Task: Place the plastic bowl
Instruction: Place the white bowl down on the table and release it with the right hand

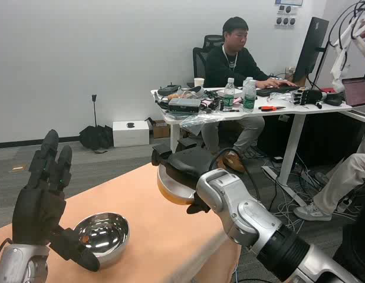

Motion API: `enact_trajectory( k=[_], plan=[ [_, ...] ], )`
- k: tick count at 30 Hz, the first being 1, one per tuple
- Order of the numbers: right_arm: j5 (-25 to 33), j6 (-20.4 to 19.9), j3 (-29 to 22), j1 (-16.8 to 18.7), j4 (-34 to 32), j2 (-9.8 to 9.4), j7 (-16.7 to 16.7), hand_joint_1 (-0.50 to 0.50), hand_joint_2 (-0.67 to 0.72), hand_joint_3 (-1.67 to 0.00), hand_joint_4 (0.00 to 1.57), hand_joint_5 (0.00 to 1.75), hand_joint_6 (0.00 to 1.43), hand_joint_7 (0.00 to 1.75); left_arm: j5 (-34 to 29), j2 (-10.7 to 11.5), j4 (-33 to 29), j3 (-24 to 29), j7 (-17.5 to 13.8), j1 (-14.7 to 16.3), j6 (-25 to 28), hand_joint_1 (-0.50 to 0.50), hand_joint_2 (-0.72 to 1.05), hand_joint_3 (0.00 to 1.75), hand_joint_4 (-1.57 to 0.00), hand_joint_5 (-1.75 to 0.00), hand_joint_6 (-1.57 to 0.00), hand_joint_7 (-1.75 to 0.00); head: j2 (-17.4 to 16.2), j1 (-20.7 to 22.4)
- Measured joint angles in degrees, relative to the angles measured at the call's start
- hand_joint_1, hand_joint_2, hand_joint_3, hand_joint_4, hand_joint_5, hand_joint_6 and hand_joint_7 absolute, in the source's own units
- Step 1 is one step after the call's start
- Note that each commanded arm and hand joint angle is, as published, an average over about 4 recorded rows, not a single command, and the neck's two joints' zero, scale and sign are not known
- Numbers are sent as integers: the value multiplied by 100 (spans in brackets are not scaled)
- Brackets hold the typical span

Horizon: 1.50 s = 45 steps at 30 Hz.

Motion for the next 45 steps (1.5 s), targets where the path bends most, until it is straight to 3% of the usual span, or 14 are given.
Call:
enact_trajectory(
  k=[25, 32, 37, 45],
  plan=[
    [101, -1, 67, -7, 161, 51, 1, -46, -60, -161, 89, 165, 91, 168, -13, -1, -22, 74, 0, 59, -9, -50, -66, 7, 0, 0, 0, -7, -74, -67],
    [246, -26, 577, -192, 948, 81, -1, -46, -60, -159, 88, 165, 93, 168, -14, -2, -30, 74, -2, 83, -21, -50, -64, 0, 0, 0, 0, -7, -82, -67],
    [488, -215, 1171, -439, 2104, 272, -36, -46, -60, -159, 88, 165, 94, 168, -16, -4, -33, 72, -4, 111, -37, -50, -64, 2, 0, 0, 0, -7, -112, -57],
    [768, -646, 1688, -732, 3073, 518, -407, -46, -59, -159, 87, 165, 92, 168, -16, -4, -30, 80, -4, 120, -38, -50, -64, 7, 0, 0, 0, -7, -120, -51]
  ],
)
